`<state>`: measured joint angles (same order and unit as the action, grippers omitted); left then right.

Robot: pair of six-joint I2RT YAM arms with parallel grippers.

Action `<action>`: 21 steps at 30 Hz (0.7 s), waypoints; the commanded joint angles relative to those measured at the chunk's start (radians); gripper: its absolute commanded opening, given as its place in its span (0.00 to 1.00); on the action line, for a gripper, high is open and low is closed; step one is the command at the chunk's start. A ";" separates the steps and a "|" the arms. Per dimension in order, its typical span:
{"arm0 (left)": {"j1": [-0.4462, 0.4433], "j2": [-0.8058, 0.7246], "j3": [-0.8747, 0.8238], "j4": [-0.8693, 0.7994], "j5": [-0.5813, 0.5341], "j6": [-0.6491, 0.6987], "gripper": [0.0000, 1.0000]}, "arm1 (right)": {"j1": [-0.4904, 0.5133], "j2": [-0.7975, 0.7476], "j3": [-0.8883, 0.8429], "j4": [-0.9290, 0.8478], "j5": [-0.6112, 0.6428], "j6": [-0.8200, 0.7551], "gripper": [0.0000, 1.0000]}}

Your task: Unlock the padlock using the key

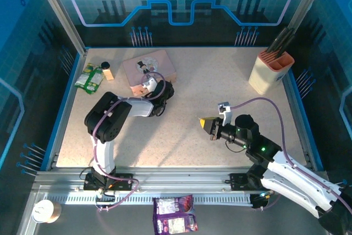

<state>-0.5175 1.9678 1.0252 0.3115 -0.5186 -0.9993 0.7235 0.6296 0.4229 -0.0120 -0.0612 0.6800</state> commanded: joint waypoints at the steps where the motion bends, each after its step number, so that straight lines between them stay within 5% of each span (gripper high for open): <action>1: 0.012 0.034 0.061 -0.072 -0.058 -0.036 0.63 | -0.015 -0.025 -0.016 -0.014 -0.016 0.005 0.00; 12: 0.058 0.110 0.157 -0.149 -0.048 -0.055 0.46 | -0.026 -0.063 -0.026 -0.041 -0.028 0.006 0.00; 21: 0.068 0.094 0.140 -0.133 -0.028 0.016 0.22 | -0.027 -0.089 -0.032 -0.072 -0.018 0.012 0.00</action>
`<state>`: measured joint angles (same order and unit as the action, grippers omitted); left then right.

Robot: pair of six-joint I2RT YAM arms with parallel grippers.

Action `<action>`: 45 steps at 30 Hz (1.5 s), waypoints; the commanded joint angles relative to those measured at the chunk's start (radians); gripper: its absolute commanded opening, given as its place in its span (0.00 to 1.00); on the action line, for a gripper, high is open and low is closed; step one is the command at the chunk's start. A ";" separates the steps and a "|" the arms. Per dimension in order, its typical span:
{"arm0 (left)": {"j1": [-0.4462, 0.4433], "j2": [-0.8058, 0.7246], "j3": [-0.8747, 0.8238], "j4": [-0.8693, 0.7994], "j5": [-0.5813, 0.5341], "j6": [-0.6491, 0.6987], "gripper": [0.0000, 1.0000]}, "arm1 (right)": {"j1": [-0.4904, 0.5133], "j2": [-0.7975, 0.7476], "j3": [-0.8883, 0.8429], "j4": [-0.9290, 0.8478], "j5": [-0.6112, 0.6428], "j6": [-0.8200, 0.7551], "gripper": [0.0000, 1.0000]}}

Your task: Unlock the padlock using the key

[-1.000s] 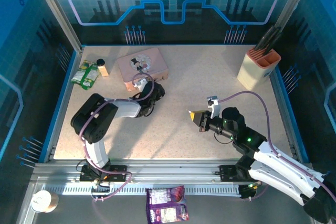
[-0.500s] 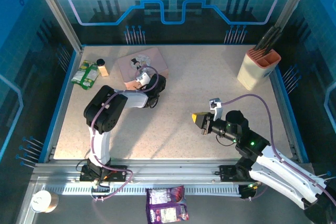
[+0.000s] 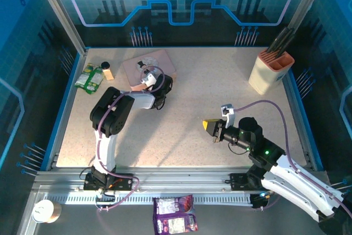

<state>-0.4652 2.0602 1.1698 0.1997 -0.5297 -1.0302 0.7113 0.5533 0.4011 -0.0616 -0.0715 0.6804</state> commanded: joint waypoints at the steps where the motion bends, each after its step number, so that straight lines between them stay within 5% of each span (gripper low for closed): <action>1: 0.016 -0.006 -0.015 -0.015 -0.013 0.060 0.21 | -0.016 -0.013 -0.012 -0.024 -0.007 0.011 0.00; 7: 0.010 -0.076 -0.082 0.015 0.034 0.179 0.09 | -0.023 -0.008 -0.012 -0.040 0.007 0.015 0.00; 18: -0.076 -0.193 -0.170 -0.025 0.219 0.403 0.02 | -0.093 0.047 0.007 -0.112 -0.024 0.042 0.00; 33: -0.238 -0.332 -0.252 -0.120 0.392 0.460 0.02 | -0.151 0.077 0.008 -0.205 -0.054 0.058 0.00; 45: -0.323 -0.411 -0.309 -0.210 0.430 0.564 0.08 | -0.151 0.110 0.004 -0.188 -0.080 0.061 0.00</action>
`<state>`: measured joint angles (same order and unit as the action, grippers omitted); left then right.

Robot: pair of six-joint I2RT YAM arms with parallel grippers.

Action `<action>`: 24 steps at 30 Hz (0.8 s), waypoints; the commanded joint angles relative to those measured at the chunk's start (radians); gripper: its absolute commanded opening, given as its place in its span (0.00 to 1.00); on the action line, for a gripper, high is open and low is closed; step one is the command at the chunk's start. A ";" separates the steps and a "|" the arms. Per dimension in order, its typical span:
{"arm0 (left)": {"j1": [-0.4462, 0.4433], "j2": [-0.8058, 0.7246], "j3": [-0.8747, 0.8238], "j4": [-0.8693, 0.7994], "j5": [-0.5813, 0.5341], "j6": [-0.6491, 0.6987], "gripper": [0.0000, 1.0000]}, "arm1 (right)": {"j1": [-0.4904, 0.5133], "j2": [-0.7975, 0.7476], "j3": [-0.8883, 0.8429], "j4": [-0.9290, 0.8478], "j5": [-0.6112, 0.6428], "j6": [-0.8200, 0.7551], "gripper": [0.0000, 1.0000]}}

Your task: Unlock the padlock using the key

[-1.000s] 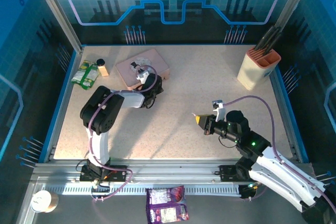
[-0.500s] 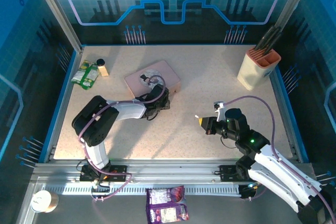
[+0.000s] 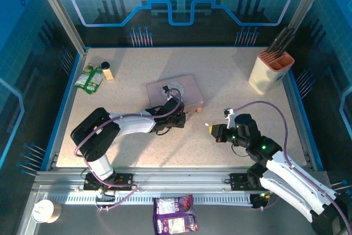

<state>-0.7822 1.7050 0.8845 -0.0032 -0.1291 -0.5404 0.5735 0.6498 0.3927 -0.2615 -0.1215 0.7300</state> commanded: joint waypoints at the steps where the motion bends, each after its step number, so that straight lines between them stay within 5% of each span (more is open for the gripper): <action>1: -0.005 -0.060 -0.035 -0.001 0.030 0.078 0.10 | -0.012 0.018 0.010 0.025 -0.034 0.015 0.00; 11: -0.006 -0.131 -0.154 0.100 0.016 0.069 0.34 | -0.011 0.047 0.007 0.054 -0.049 0.025 0.00; 18: -0.014 -0.250 -0.302 0.211 -0.064 -0.002 0.54 | -0.009 0.059 -0.018 0.106 -0.056 0.050 0.00; 24: -0.089 -0.214 -0.256 0.149 -0.168 -0.061 0.64 | 0.004 0.097 -0.015 0.147 -0.058 0.058 0.00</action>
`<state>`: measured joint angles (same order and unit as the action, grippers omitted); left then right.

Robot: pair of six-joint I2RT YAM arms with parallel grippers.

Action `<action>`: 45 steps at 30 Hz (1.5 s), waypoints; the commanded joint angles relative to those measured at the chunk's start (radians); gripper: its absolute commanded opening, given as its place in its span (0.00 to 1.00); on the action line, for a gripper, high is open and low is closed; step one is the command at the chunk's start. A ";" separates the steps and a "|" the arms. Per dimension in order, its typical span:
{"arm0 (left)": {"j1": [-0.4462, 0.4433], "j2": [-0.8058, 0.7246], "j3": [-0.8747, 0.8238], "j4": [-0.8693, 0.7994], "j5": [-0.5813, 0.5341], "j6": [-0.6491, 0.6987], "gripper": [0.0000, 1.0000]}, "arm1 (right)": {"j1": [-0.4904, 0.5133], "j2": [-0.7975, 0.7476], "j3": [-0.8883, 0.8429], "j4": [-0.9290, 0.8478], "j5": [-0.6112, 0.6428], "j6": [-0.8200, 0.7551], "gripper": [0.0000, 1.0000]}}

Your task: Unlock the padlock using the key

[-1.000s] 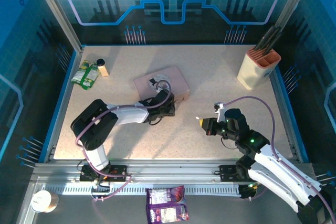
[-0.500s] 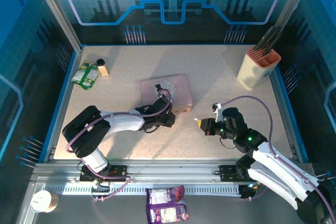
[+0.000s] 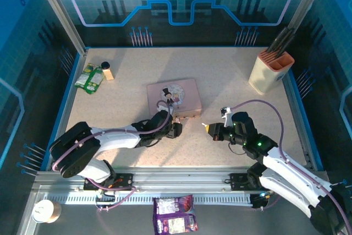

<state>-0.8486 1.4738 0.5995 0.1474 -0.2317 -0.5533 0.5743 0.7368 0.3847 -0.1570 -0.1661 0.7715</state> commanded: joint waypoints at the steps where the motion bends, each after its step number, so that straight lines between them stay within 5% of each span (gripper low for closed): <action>1: -0.023 0.029 0.032 -0.002 -0.068 -0.064 0.64 | 0.006 0.016 -0.009 0.050 -0.014 0.019 0.00; 12: -0.046 0.142 0.151 -0.149 -0.135 -0.129 0.62 | 0.057 0.056 -0.016 0.102 0.010 0.037 0.00; 36: -0.059 0.170 0.130 -0.080 -0.067 -0.135 0.28 | 0.080 0.027 -0.046 0.102 0.036 0.053 0.00; 45: -0.060 0.131 0.189 -0.181 -0.036 -0.217 0.23 | 0.111 0.074 -0.067 0.144 0.046 0.071 0.00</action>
<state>-0.8997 1.6482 0.7513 0.0196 -0.2989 -0.7128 0.6613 0.7971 0.3382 -0.0540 -0.1364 0.8253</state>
